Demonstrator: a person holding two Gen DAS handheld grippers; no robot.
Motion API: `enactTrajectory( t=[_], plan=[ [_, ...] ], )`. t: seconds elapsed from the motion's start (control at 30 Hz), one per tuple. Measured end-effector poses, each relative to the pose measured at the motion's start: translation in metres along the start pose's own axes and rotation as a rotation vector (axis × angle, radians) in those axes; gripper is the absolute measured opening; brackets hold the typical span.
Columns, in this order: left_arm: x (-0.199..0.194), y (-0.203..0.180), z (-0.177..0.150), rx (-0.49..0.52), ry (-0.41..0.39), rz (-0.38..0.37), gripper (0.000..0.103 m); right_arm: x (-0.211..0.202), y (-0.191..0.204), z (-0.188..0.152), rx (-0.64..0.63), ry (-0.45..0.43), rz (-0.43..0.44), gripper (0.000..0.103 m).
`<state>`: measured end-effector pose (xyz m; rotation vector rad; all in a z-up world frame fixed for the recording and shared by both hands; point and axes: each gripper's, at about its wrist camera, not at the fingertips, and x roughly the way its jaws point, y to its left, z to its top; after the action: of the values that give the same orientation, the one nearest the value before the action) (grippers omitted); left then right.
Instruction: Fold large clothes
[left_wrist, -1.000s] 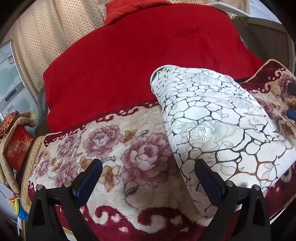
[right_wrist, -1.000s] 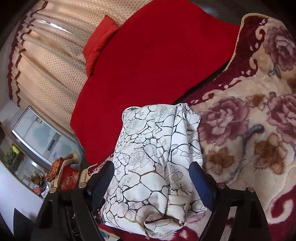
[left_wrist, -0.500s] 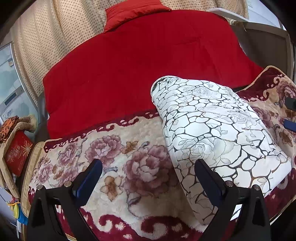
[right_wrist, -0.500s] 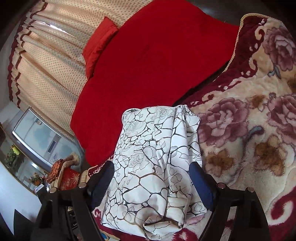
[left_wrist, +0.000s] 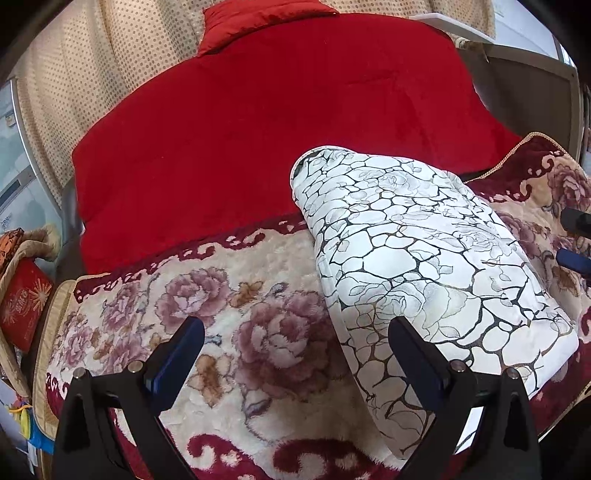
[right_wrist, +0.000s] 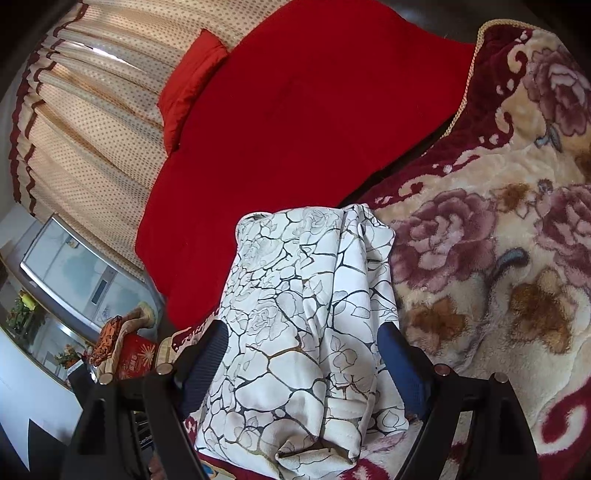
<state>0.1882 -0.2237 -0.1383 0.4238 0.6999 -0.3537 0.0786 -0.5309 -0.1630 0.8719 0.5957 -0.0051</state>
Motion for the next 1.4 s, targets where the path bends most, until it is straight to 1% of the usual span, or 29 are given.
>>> enactTrajectory(
  t=[0.1, 0.23, 0.27, 0.37, 0.47, 0.57, 0.6, 0.7, 0.77, 0.83, 0.9, 0.97, 1.07, 1.13, 1.2, 1.4],
  plan=[
    [0.004, 0.0, 0.001, 0.003, 0.01, -0.017, 0.099, 0.005, -0.002, 0.001, 0.005, 0.008, -0.003, 0.086],
    [0.014, 0.001, 0.004, 0.001, 0.047, -0.076, 0.099, 0.014, -0.006, 0.005, 0.009, 0.028, -0.012, 0.086],
    [0.017, 0.0, 0.006, 0.005, 0.062, -0.109, 0.099, 0.016, -0.007, 0.006, 0.012, 0.031, -0.014, 0.086],
    [0.029, 0.001, 0.01, 0.002, 0.119, -0.244, 0.099, 0.022, -0.013, 0.011, 0.031, 0.043, -0.004, 0.086],
    [0.049, 0.006, 0.017, -0.013, 0.198, -0.364, 0.099, 0.029, -0.023, 0.018, 0.052, 0.059, -0.013, 0.086],
    [0.064, 0.01, 0.021, -0.043, 0.222, -0.434, 0.099, 0.04, -0.04, 0.022, 0.101, 0.094, -0.029, 0.086],
    [0.067, 0.01, 0.022, -0.05, 0.226, -0.455, 0.099, 0.044, -0.045, 0.023, 0.123, 0.108, -0.021, 0.086],
    [0.08, 0.009, 0.023, -0.089, 0.266, -0.563, 0.099, 0.053, -0.052, 0.027, 0.157, 0.133, 0.021, 0.086],
    [0.086, 0.006, 0.023, -0.111, 0.288, -0.61, 0.099, 0.063, -0.051, 0.029, 0.148, 0.16, 0.027, 0.086],
    [0.09, 0.003, 0.023, -0.122, 0.301, -0.642, 0.099, 0.077, -0.048, 0.028, 0.129, 0.193, 0.009, 0.086],
    [0.096, -0.001, 0.025, -0.133, 0.332, -0.678, 0.1, 0.094, -0.047, 0.027, 0.116, 0.25, -0.002, 0.086],
    [0.1, -0.004, 0.025, -0.134, 0.342, -0.68, 0.101, 0.105, -0.048, 0.025, 0.126, 0.281, 0.012, 0.086],
    [0.105, -0.005, 0.025, -0.156, 0.351, -0.697, 0.102, 0.111, -0.05, 0.026, 0.14, 0.303, 0.062, 0.086],
    [0.106, -0.005, 0.024, -0.172, 0.35, -0.69, 0.102, 0.116, -0.054, 0.027, 0.156, 0.315, 0.086, 0.087],
    [0.104, -0.008, 0.025, -0.183, 0.347, -0.663, 0.102, 0.119, -0.056, 0.027, 0.156, 0.323, 0.092, 0.088],
    [0.094, -0.028, 0.026, -0.162, 0.326, -0.535, 0.103, 0.119, -0.053, 0.025, 0.138, 0.316, 0.097, 0.09]
  ],
)
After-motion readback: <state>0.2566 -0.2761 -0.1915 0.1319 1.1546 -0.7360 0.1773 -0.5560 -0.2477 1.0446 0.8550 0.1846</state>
